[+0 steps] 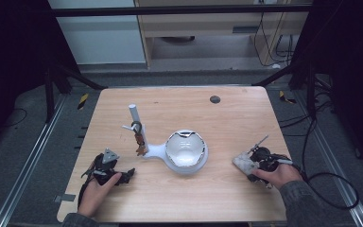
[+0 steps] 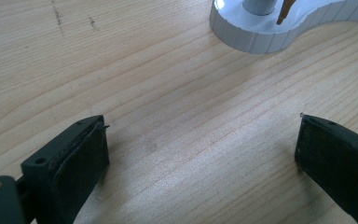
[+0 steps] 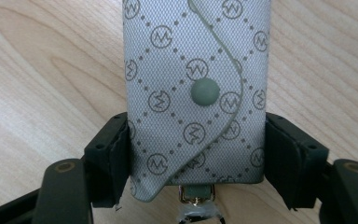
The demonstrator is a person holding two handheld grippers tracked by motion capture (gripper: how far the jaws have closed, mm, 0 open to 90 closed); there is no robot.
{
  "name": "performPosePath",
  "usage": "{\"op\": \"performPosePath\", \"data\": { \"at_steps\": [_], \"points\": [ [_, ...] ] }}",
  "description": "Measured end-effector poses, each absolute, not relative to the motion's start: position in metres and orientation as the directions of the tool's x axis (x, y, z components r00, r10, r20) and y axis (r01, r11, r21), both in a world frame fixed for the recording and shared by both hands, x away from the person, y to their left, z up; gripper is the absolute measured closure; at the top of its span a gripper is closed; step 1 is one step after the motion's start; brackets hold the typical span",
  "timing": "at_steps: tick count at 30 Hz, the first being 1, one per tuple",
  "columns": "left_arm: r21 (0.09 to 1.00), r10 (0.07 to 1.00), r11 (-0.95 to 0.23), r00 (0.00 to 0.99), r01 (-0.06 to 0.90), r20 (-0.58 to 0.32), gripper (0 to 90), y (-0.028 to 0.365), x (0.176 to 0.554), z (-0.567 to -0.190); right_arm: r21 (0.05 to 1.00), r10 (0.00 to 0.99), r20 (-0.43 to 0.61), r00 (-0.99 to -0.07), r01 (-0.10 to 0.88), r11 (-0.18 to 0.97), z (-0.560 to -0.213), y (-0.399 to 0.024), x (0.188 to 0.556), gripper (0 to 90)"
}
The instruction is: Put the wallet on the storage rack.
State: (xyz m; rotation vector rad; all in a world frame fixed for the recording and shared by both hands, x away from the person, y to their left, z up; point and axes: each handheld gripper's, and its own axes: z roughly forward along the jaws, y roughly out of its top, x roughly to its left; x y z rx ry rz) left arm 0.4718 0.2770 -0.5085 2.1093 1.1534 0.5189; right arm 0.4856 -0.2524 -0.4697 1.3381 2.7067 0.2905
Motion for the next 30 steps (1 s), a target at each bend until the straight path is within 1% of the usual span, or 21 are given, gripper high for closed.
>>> {"op": "performPosePath", "data": {
  "at_steps": [6,11,20,22,30],
  "points": [
    [0.716,0.847,-0.386,0.530,0.581,0.026,1.9,0.277,0.472,-0.509,0.256,0.771,-0.026,-0.636,0.742,0.620,-0.455,-0.253,0.483,31.3],
    [0.717,0.848,-0.385,0.530,0.581,0.025,1.7,0.277,0.471,-0.509,0.271,0.722,-0.078,-0.688,0.682,0.679,-0.433,-0.250,0.478,31.2],
    [0.717,0.846,-0.385,0.532,0.581,0.023,1.7,0.277,0.471,-0.509,0.286,0.684,-0.126,-0.718,0.634,0.718,-0.408,-0.242,0.475,31.1],
    [0.717,0.847,-0.385,0.532,0.581,0.023,1.7,0.277,0.471,-0.509,0.294,0.672,-0.136,-0.728,0.618,0.729,-0.399,-0.237,0.475,31.1],
    [0.718,0.846,-0.384,0.532,0.580,0.023,1.8,0.277,0.471,-0.509,0.309,0.642,-0.159,-0.750,0.580,0.754,-0.382,-0.220,0.478,31.3]
  ]
}}
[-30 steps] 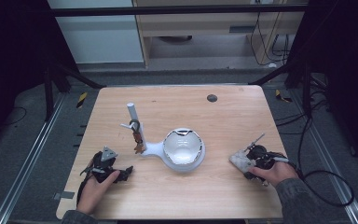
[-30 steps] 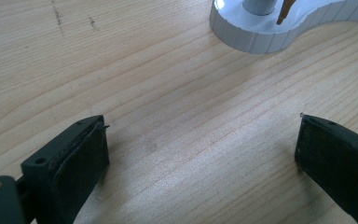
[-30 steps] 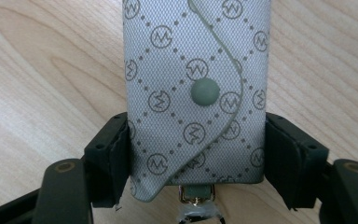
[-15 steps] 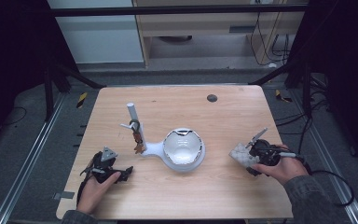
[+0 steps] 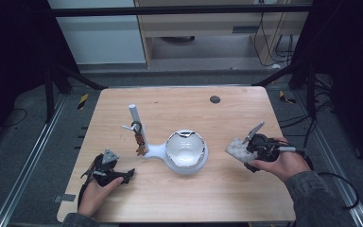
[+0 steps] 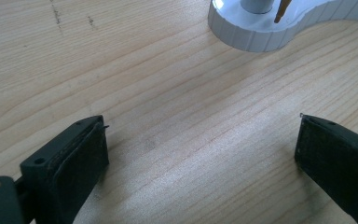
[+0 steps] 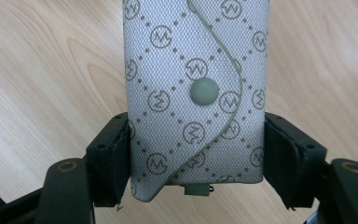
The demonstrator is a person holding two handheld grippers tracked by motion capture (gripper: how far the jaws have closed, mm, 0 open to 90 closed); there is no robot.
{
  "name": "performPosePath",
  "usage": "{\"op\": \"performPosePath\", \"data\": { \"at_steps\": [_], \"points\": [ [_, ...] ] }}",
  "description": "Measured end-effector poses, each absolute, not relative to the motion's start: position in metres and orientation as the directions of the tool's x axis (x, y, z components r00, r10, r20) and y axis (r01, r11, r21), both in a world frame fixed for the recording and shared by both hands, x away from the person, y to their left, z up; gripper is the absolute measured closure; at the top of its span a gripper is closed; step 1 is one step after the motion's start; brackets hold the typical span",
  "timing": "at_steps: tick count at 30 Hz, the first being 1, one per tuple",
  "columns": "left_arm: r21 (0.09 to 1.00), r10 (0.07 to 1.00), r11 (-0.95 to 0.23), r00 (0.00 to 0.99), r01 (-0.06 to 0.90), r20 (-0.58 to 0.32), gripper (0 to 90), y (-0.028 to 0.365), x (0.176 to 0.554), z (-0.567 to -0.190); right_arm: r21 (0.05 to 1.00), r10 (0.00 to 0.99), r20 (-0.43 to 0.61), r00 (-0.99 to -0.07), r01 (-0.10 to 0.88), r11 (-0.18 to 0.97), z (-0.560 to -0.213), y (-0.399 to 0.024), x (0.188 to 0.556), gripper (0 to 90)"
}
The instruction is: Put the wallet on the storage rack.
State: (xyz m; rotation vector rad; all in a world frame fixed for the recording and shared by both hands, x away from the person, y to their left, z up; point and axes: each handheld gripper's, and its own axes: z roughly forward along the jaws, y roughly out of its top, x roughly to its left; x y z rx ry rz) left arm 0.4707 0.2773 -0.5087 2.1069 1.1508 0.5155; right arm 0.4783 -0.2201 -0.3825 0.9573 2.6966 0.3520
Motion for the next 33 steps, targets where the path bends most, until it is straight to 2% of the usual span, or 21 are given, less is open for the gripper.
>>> {"op": "performPosePath", "data": {
  "at_steps": [8,16,33],
  "points": [
    [0.718,0.845,-0.383,0.535,0.581,0.018,1.9,0.278,0.471,-0.509,0.334,0.609,-0.175,-0.773,0.535,0.776,-0.365,-0.203,0.478,31.5],
    [0.716,0.844,-0.385,0.536,0.582,0.019,1.9,0.278,0.471,-0.508,0.309,0.567,-0.171,-0.806,0.502,0.807,-0.361,-0.183,0.478,31.5],
    [0.718,0.845,-0.382,0.535,0.582,0.017,2.3,0.278,0.471,-0.509,0.307,0.535,-0.205,-0.820,0.466,0.830,-0.341,-0.167,0.477,31.6]
  ]
}}
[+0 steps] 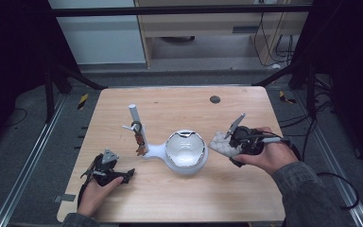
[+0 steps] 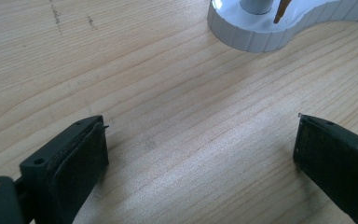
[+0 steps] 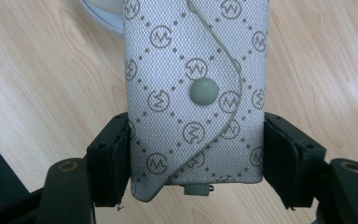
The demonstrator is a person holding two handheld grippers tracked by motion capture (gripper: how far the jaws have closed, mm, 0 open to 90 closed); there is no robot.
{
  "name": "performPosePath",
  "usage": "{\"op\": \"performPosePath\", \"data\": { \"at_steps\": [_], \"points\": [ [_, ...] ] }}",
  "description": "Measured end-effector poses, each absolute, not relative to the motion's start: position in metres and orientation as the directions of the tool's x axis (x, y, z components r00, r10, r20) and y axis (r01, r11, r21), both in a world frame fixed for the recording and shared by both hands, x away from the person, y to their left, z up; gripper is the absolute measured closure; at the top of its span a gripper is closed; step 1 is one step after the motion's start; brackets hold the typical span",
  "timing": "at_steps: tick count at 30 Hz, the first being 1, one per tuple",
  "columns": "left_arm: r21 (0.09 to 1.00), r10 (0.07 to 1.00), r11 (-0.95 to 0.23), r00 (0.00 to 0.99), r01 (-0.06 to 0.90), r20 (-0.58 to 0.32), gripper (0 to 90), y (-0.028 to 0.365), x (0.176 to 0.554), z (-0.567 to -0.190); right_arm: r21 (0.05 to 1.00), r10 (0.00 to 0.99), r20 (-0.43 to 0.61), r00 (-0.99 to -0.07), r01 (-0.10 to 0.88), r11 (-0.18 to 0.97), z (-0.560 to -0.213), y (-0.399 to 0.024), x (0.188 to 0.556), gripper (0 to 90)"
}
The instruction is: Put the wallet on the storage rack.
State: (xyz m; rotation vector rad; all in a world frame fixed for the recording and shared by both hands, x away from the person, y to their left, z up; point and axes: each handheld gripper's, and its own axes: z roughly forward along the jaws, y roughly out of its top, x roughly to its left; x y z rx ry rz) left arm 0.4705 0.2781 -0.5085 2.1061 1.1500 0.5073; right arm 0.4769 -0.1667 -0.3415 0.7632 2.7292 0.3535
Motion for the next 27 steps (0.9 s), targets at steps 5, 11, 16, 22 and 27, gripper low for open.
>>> {"op": "performPosePath", "data": {
  "at_steps": [5,11,16,22,27],
  "points": [
    [0.721,0.845,-0.379,0.534,0.581,0.014,2.4,0.278,0.470,-0.509,0.302,0.504,-0.211,-0.837,0.435,0.848,-0.337,-0.152,0.481,31.6],
    [0.720,0.844,-0.382,0.536,0.579,0.017,2.4,0.278,0.471,-0.509,0.300,0.472,-0.221,-0.854,0.401,0.866,-0.333,-0.132,0.482,31.6],
    [0.720,0.844,-0.383,0.536,0.579,0.017,2.4,0.278,0.471,-0.509,0.306,0.448,-0.218,-0.867,0.375,0.875,-0.331,-0.121,0.481,31.7],
    [0.720,0.844,-0.382,0.537,0.579,0.017,2.4,0.279,0.471,-0.509,0.297,0.434,-0.214,-0.875,0.365,0.882,-0.332,-0.111,0.481,31.7],
    [0.720,0.844,-0.382,0.537,0.579,0.017,2.4,0.279,0.471,-0.509,0.288,0.422,-0.216,-0.880,0.356,0.889,-0.332,-0.105,0.479,31.7]
  ]
}}
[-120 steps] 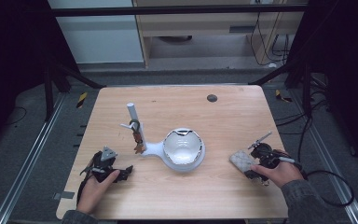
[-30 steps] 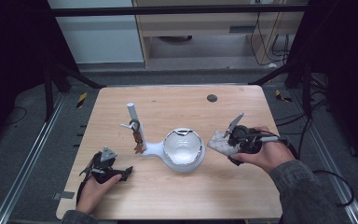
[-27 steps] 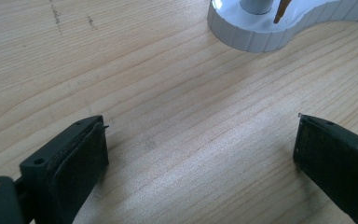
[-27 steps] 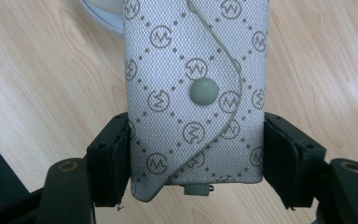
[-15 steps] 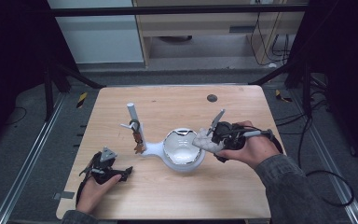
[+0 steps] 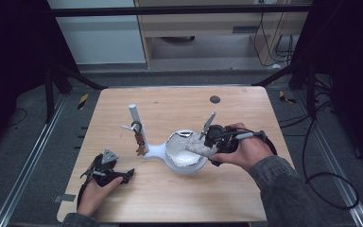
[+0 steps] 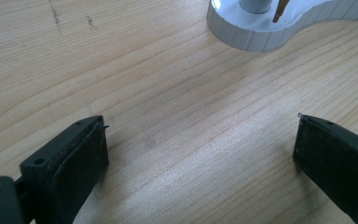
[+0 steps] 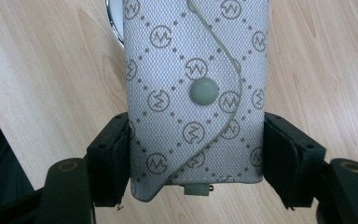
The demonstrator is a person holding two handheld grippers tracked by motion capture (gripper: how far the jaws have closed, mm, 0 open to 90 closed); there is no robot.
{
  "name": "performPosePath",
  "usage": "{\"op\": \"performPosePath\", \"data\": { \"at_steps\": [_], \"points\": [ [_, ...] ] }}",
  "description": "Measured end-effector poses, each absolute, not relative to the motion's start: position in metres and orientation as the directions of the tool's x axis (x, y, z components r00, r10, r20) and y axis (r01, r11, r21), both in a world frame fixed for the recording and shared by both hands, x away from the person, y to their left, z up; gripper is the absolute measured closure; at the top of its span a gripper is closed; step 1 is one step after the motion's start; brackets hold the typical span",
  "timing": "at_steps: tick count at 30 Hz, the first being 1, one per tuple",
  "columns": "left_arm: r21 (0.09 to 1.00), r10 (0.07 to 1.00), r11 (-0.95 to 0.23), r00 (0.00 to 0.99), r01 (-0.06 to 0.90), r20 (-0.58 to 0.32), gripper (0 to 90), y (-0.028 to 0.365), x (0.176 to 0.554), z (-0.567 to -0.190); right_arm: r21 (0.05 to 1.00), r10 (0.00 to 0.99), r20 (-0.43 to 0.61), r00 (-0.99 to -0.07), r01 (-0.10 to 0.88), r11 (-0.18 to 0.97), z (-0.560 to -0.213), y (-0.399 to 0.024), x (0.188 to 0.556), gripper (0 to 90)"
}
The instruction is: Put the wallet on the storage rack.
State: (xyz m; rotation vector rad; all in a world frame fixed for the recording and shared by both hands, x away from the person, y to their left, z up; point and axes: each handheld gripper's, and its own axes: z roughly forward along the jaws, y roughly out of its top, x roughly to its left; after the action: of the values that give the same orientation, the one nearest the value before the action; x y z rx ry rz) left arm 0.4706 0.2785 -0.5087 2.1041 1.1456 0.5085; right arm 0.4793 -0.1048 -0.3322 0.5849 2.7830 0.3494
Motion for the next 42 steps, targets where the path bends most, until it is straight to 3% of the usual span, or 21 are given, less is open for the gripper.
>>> {"op": "performPosePath", "data": {
  "at_steps": [42],
  "points": [
    [0.719,0.843,-0.384,0.537,0.579,0.017,2.2,0.278,0.471,-0.509,0.193,0.331,-0.163,-0.929,0.299,0.935,-0.360,-0.054,0.491,31.5]
  ]
}}
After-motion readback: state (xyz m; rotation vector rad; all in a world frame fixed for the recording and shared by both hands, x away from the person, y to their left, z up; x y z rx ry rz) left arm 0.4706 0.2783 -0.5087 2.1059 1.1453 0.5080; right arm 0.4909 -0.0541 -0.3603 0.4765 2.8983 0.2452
